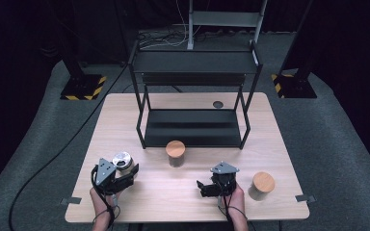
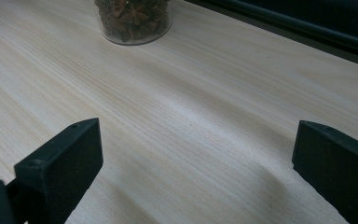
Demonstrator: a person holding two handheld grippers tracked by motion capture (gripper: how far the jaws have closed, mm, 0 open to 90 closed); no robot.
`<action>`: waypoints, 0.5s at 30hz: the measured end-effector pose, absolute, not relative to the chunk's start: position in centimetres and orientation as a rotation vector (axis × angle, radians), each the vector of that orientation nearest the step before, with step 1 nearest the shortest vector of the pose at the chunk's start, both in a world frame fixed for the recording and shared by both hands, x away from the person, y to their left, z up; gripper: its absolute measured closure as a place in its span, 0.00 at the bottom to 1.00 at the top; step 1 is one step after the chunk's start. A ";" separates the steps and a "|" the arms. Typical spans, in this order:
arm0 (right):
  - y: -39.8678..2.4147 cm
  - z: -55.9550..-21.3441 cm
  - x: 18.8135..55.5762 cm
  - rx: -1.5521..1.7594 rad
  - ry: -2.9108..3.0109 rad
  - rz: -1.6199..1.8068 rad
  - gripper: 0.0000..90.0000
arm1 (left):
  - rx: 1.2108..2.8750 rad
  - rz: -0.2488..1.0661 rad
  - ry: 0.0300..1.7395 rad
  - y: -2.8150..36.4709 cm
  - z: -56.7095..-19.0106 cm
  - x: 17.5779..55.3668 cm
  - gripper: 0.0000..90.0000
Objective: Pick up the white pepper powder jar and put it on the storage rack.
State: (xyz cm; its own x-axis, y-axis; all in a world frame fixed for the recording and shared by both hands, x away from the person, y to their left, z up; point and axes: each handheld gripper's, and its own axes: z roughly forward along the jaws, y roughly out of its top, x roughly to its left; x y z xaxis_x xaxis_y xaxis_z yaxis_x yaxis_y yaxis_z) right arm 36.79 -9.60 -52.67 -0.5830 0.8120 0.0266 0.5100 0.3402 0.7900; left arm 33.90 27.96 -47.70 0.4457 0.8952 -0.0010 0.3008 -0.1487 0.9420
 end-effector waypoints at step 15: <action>-9.6 -52.7 36.8 1.168 2.237 1.113 0.01 | 1.689 0.731 1.032 27.8 -47.4 34.8 0.33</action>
State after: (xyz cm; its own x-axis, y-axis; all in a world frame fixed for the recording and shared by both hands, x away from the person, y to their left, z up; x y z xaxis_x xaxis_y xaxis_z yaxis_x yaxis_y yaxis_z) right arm 36.79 -9.59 -52.67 -0.5819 0.8129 0.0260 0.5108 0.3404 0.7895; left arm 34.79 27.82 -47.41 0.4559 0.8900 0.0003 0.2955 -0.1517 0.9432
